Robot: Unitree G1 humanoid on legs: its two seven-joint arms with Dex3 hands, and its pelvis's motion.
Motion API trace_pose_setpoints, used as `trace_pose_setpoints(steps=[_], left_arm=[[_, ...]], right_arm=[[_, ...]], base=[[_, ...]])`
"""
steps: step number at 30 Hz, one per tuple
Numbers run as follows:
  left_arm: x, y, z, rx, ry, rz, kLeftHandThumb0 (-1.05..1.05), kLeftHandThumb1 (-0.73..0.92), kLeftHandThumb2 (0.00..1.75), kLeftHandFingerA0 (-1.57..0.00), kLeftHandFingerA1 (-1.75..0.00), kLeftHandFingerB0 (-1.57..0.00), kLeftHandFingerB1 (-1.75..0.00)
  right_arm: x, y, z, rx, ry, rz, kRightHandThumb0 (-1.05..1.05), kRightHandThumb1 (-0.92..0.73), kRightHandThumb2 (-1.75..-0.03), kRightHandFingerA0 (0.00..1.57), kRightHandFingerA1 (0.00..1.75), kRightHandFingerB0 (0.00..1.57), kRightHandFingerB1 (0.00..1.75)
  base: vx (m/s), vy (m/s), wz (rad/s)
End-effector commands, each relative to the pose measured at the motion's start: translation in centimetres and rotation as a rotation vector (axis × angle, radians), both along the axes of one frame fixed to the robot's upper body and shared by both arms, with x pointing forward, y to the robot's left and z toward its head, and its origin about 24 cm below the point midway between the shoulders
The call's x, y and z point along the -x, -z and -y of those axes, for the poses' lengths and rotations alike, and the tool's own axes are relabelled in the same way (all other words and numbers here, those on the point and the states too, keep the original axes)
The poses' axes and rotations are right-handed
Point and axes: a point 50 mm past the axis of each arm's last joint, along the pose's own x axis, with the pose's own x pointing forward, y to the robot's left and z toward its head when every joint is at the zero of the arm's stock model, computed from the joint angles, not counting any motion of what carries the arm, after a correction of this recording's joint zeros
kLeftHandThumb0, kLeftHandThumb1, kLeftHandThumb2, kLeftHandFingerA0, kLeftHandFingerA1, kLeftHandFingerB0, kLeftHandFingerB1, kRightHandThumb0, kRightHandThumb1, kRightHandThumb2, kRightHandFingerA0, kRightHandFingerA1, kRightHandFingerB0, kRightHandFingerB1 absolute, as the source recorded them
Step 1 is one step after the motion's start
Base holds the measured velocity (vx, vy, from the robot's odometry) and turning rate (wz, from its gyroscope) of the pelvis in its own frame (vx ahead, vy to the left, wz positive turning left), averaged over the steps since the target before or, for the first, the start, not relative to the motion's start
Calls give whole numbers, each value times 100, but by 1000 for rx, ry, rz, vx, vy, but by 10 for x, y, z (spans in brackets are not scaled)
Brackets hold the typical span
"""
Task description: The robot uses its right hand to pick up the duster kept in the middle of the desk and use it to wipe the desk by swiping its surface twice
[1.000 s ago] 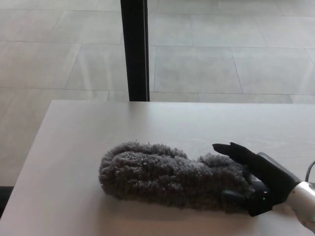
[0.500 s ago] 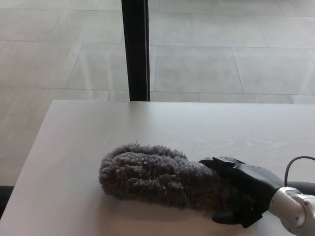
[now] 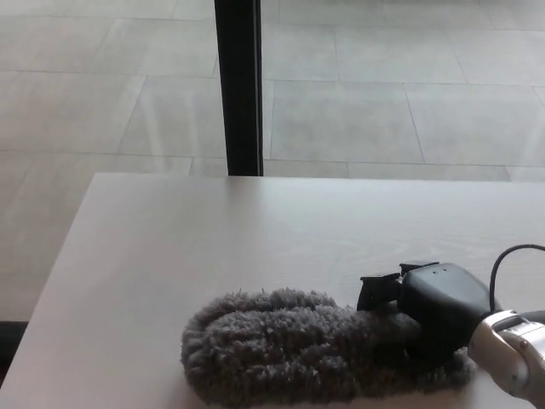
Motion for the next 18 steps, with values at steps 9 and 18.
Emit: trace_pose_setpoints(steps=[9,18], left_arm=[[2,-7,-8,-38,43,-25,-65,-8,150,-87,-119,-87,-121],[0,-8,-9,-37,43,-14,-70,-20,150,-96,-122,-88,-120]], right_arm=[[44,46,27,168,-203,320,-42,-69,-67,88,175,76,102],[56,58,22,237,-359,390,-35,-58,-88,90,175,71,122]], base=[[0,0,0],[0,0,0]])
